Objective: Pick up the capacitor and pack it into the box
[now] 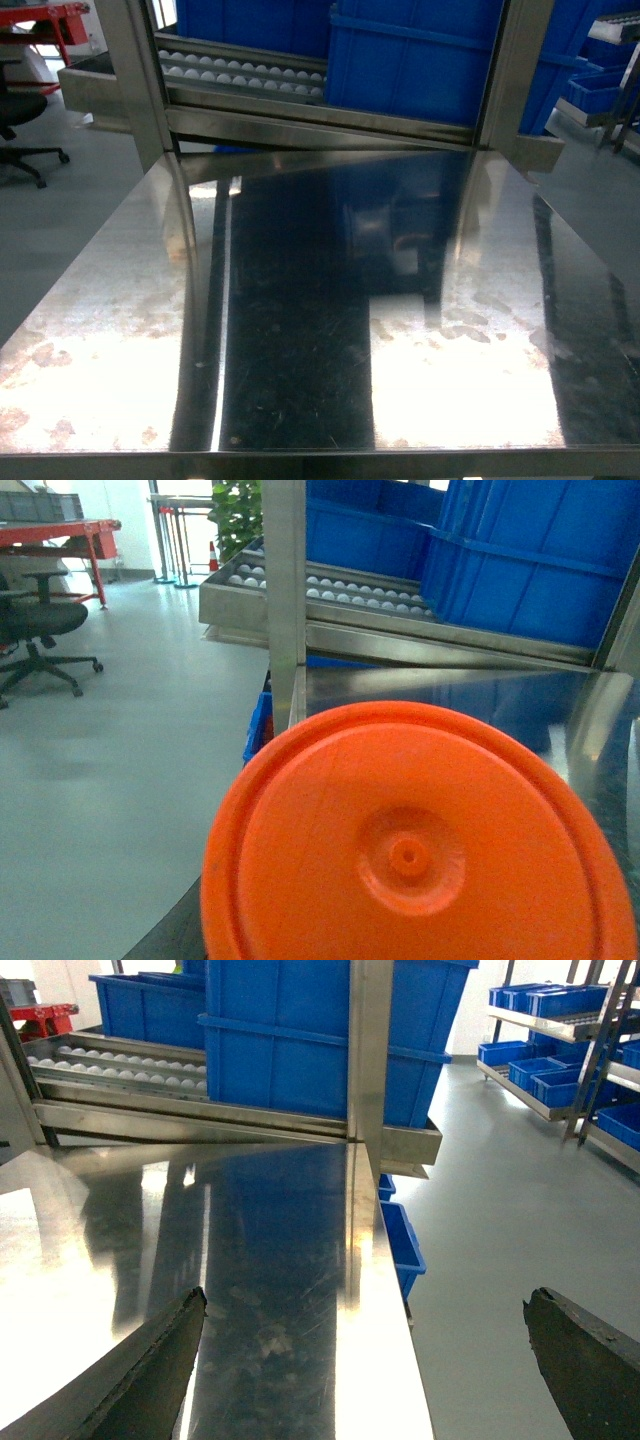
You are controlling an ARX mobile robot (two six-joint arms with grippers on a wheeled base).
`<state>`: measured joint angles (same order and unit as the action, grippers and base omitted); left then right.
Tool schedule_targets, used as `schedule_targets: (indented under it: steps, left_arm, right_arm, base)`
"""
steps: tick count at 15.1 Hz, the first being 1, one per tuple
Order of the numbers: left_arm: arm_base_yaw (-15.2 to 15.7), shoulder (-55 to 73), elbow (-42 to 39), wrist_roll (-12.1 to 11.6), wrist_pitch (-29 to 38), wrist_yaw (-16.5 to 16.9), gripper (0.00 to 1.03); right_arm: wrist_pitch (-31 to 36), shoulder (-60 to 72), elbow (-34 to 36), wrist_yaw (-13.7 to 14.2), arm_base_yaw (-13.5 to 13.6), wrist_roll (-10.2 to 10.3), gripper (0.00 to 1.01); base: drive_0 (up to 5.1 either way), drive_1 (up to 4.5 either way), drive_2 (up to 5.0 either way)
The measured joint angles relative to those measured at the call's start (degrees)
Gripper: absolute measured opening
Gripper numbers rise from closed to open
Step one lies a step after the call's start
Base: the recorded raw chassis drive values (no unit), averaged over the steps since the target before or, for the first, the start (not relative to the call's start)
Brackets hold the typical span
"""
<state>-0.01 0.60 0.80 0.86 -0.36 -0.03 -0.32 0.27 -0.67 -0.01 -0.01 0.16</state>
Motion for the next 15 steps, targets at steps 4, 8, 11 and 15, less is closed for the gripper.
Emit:
schedule_targets:
  steps: [4,8,11,15]
  left_arm:
    - [0.0,0.0,0.0,0.0,-0.02,0.02,0.44]
    - [0.0,0.0,0.0,0.0,-0.02,0.02,0.44]
    - [0.0,0.0,0.0,0.0,-0.02,0.02,0.44]
    - [0.0,0.0,0.0,0.0,-0.02,0.02,0.44]
  right_arm:
    - [0.0,0.0,0.0,0.0,0.0,0.0,0.98]
    - [0.02,0.0,0.0,0.0,0.0,0.0,0.98]
    - [0.0,0.0,0.0,0.0,0.0,0.0,0.98]
    - [0.02,0.0,0.0,0.0,0.0,0.0,0.98]
  base:
    - [0.0,0.0,0.0]
    - [0.0,0.0,0.0]
    - [0.0,0.0,0.0]
    - [0.0,0.0,0.0]
